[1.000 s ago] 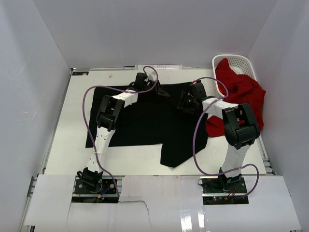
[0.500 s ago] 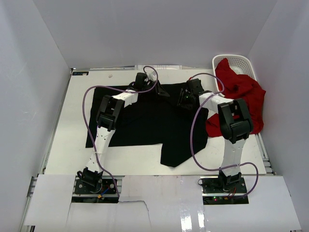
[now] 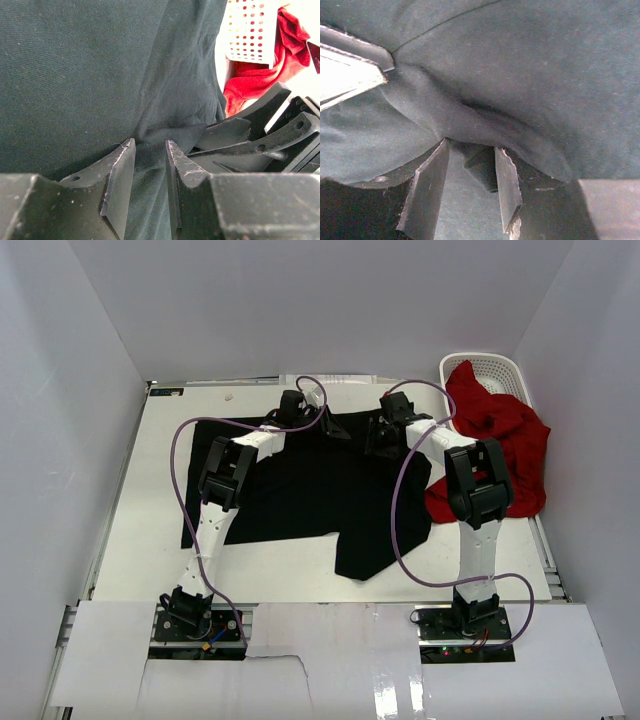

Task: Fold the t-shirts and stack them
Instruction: Fold the flattened tshirt in 1/3 of the way

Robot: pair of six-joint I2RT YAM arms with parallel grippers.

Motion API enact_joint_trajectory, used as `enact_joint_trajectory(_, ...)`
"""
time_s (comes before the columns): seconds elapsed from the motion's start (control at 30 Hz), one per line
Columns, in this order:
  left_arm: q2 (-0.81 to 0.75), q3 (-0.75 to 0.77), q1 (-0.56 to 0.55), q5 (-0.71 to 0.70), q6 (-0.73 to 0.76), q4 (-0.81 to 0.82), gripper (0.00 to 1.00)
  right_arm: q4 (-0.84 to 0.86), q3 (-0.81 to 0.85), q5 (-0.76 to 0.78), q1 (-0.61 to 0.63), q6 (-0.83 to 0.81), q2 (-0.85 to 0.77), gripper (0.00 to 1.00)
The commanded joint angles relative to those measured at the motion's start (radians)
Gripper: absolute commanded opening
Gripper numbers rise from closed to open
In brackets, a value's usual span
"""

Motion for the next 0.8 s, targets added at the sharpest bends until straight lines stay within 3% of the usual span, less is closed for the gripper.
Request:
enact_joint_trajectory(0.0, -0.083, -0.007, 0.006, -0.005, 0.012, -0.017, 0.42, -0.059, 0.056, 0.063, -0.01, -0.04, 0.02, 0.49)
enact_joint_trajectory(0.07, -0.083, -0.009, 0.006, -0.006, 0.015, -0.018, 0.42, -0.068, 0.091, 0.049, -0.011, -0.036, 0.036, 0.48)
enact_joint_trajectory(0.23, -0.087, -0.006, 0.006, -0.011, 0.021, -0.027, 0.42, -0.155, 0.258, 0.048, -0.011, -0.048, 0.115, 0.18)
enact_joint_trajectory(0.33, -0.09, -0.004, 0.007, -0.012, 0.026, -0.032, 0.42, -0.22, 0.321, 0.006, -0.011, -0.069, 0.171, 0.18)
enact_joint_trajectory(0.43, -0.09, -0.006, 0.009, -0.012, 0.027, -0.032, 0.42, -0.22, 0.32, 0.024, -0.011, -0.085, 0.169, 0.08)
enact_joint_trajectory(0.63, -0.09, -0.018, 0.009, -0.006, 0.029, -0.032, 0.42, -0.23, 0.421, 0.015, -0.054, -0.089, 0.204, 0.09)
enact_joint_trajectory(0.77, -0.094, -0.016, 0.009, -0.008, 0.033, -0.037, 0.42, -0.276, 0.576, -0.015, -0.082, -0.083, 0.269, 0.1)
